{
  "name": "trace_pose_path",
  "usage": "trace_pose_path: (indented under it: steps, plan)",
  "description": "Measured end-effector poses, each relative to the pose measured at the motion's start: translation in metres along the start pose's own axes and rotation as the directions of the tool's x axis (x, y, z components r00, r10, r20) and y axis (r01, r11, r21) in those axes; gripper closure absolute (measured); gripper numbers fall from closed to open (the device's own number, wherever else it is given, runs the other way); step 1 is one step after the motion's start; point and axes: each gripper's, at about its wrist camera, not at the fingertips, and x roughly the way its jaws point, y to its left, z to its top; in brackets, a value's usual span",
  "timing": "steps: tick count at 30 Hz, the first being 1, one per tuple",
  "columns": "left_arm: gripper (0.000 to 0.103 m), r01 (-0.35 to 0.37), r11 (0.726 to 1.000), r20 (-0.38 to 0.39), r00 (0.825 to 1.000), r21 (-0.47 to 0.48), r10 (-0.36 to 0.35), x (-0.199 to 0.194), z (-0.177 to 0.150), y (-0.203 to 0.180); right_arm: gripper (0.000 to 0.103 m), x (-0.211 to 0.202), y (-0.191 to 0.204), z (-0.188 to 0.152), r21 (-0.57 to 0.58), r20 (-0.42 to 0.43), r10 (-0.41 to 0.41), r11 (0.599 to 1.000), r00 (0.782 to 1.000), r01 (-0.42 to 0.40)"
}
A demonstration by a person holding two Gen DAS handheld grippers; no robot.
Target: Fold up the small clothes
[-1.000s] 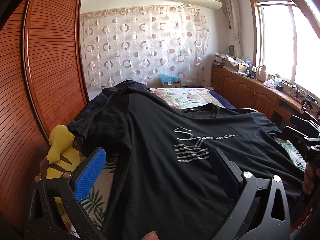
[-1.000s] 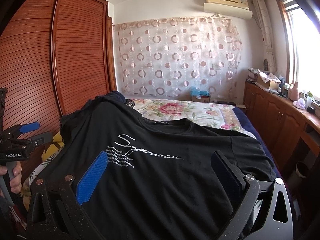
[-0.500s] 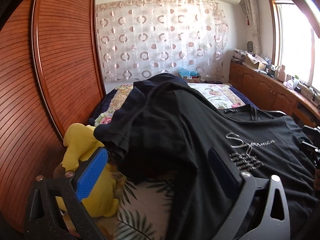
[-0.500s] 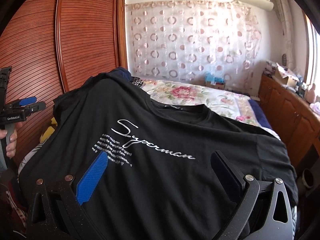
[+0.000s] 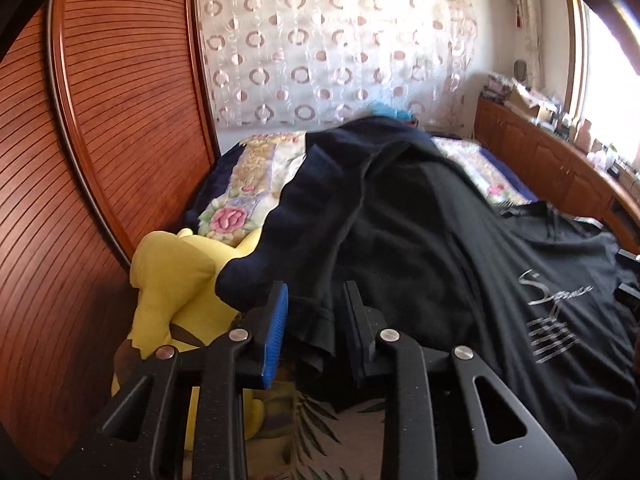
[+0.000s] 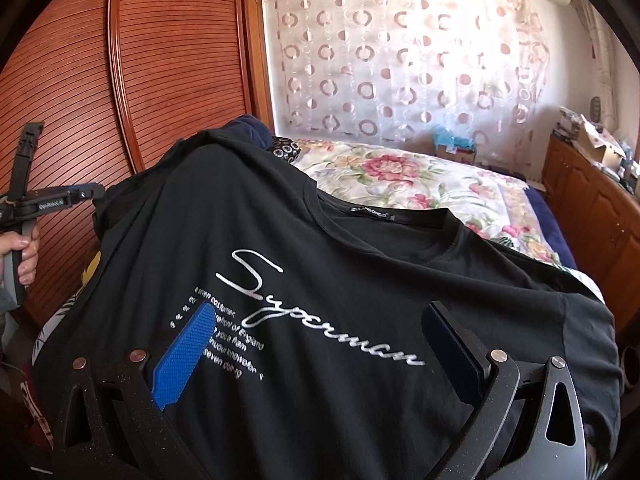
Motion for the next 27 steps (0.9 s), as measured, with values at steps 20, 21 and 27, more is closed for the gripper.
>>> trace_pose_path:
  steps: [20,21,27]
  plan:
    - [0.097,0.140,0.980,0.089,0.984,0.138,-0.153,-0.045,0.074,-0.054,0.001,0.023,-0.019,0.009,0.059,0.008,0.014,0.998,1.000,-0.014]
    - [0.097,0.156,0.977,0.089,0.982,0.146,-0.170,-0.046,0.078,-0.061,0.001,0.022,-0.019,0.009,0.063,0.009,0.012,0.998,1.000,-0.012]
    - [0.097,0.221,0.952,0.076,0.967,0.212,-0.242,-0.048,0.106,-0.101,0.001,0.024,-0.018,0.009,0.083,0.020,-0.010,0.997,1.000,0.008]
